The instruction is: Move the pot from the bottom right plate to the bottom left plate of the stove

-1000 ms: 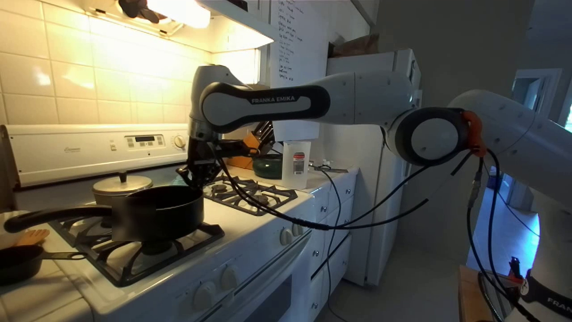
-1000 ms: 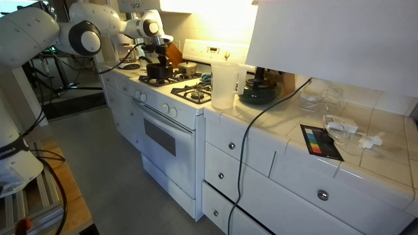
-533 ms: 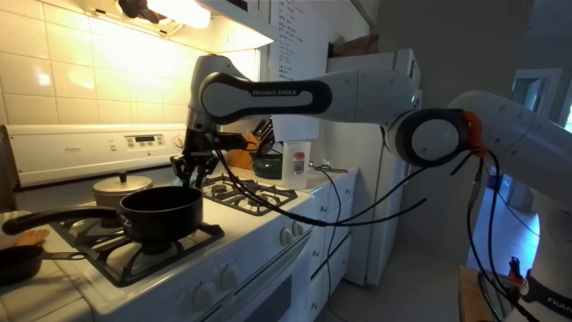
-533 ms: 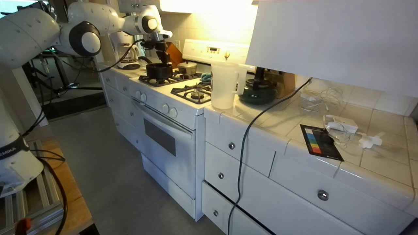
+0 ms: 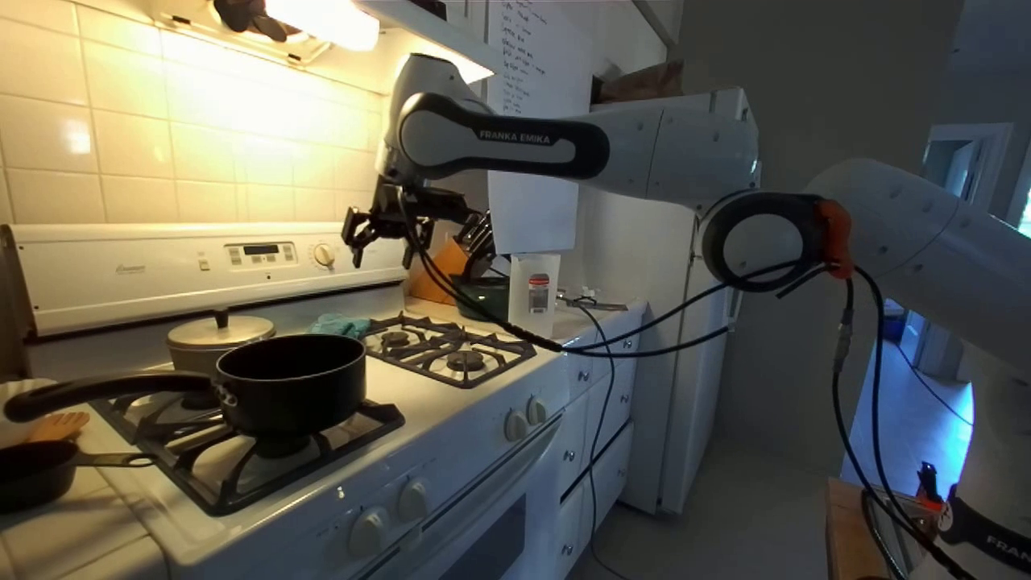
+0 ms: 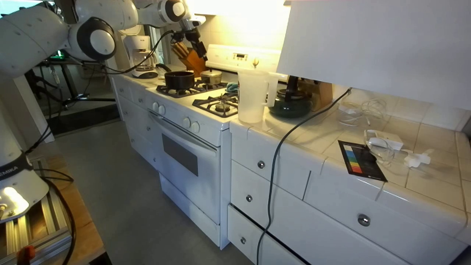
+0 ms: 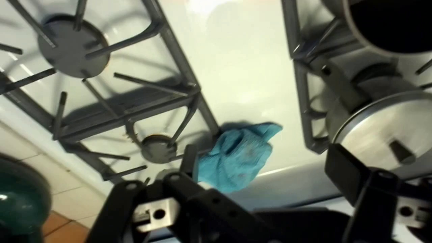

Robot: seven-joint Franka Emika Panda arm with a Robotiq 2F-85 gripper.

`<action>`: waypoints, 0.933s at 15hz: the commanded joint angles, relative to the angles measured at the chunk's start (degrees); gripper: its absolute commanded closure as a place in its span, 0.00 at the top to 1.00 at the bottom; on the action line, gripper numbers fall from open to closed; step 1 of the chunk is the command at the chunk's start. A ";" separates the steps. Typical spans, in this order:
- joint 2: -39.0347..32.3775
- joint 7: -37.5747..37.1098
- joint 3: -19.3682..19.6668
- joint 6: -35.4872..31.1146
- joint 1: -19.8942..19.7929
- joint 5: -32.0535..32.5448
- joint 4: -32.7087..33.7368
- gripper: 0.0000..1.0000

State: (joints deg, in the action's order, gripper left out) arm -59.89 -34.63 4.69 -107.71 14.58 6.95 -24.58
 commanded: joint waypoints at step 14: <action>4.03 -20.57 9.00 11.99 -6.56 5.18 0.05 1.00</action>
State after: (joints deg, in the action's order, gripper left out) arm -55.94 -55.11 14.73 -95.76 8.31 11.23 -24.53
